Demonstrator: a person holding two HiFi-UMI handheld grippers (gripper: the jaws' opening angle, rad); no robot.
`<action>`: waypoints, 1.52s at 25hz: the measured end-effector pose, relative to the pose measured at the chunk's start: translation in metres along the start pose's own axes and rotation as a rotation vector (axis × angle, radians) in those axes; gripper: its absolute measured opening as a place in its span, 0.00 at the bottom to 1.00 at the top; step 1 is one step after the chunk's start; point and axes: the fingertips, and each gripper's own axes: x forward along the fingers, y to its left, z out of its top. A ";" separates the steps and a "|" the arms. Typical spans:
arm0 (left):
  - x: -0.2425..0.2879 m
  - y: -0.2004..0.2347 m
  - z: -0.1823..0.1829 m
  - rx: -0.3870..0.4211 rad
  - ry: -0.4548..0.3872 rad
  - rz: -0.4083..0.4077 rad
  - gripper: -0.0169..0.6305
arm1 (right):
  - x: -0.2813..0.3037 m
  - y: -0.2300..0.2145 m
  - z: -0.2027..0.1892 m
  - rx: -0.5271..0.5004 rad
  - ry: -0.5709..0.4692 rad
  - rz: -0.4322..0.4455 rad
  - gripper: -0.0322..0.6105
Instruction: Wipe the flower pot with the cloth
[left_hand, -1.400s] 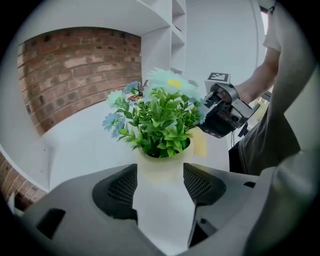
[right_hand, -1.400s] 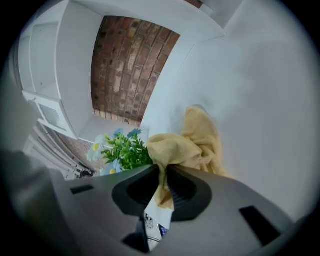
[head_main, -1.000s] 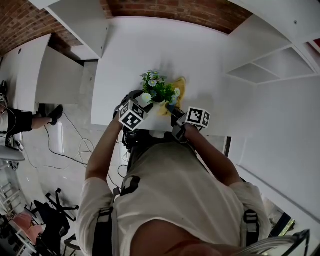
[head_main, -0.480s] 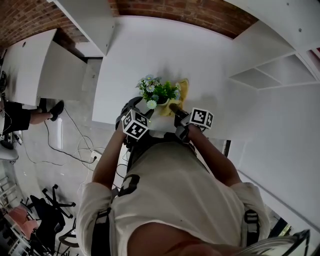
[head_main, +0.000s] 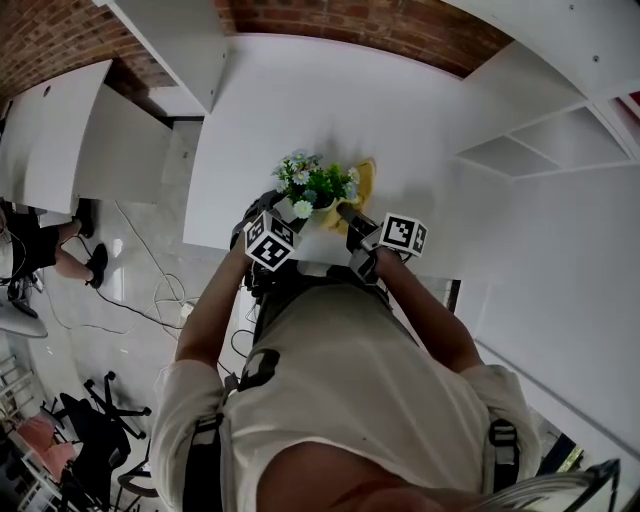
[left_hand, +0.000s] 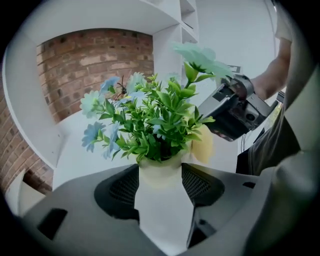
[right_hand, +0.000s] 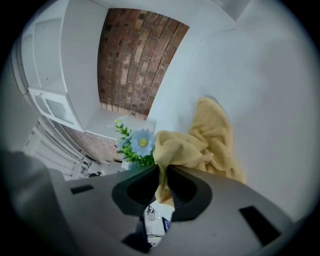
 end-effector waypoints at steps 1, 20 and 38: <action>0.000 -0.001 0.001 -0.021 -0.007 0.017 0.46 | 0.000 -0.001 -0.006 0.006 0.005 0.000 0.15; -0.013 0.006 0.008 -0.013 -0.054 -0.081 0.45 | 0.002 -0.006 0.011 -0.079 0.004 -0.076 0.15; -0.010 -0.025 0.004 -0.072 -0.009 0.043 0.47 | 0.010 -0.010 -0.041 -0.088 0.124 -0.063 0.15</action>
